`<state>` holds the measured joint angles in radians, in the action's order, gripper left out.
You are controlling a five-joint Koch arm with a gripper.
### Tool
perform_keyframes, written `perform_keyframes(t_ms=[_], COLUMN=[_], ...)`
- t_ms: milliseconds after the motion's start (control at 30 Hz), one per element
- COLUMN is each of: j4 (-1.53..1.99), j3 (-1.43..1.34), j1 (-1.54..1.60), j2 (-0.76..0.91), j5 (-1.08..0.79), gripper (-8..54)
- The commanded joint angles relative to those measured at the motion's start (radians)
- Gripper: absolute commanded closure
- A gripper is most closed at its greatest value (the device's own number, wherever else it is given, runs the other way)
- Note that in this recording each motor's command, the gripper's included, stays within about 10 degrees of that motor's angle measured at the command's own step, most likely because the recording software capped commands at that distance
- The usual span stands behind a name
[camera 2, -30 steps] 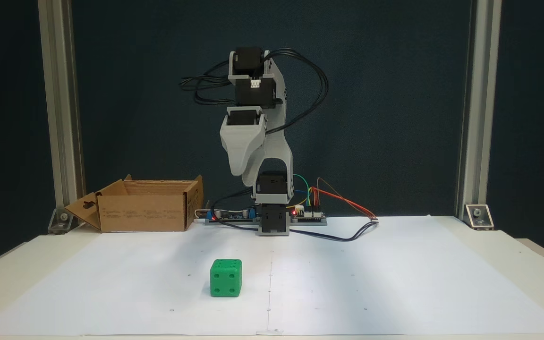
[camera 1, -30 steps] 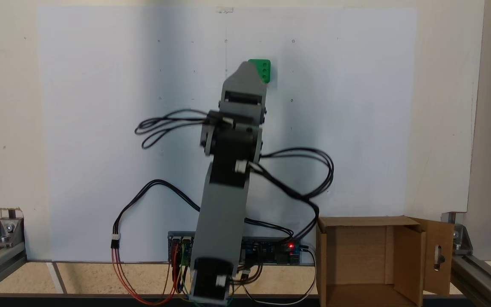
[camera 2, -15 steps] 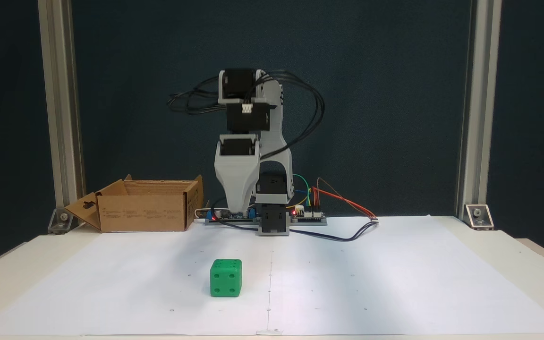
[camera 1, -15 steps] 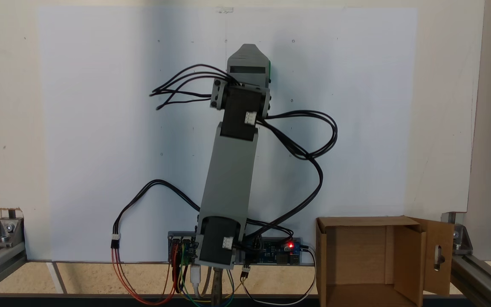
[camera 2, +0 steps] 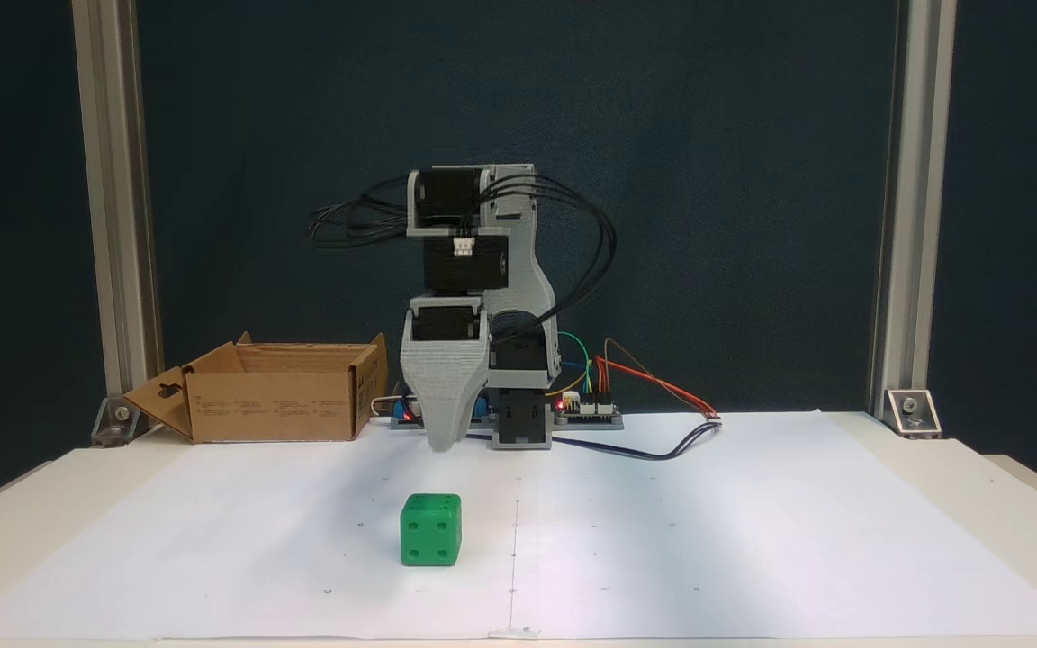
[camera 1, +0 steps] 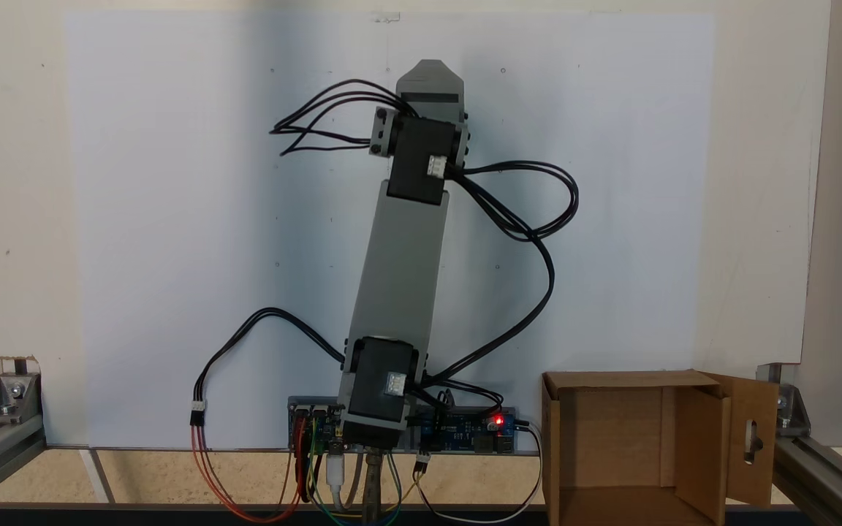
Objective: Grasp a green dice and put it in the bin.
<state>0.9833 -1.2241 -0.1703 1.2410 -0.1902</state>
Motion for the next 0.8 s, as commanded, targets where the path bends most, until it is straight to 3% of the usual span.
perform_keyframes(t_ms=[0,767], j4=[-0.02,-0.02], j3=[0.058,0.034], j1=[-0.009,-0.054], j2=[-0.006,-0.054], j5=[-0.051,-0.051], gripper=[2.0,1.7])
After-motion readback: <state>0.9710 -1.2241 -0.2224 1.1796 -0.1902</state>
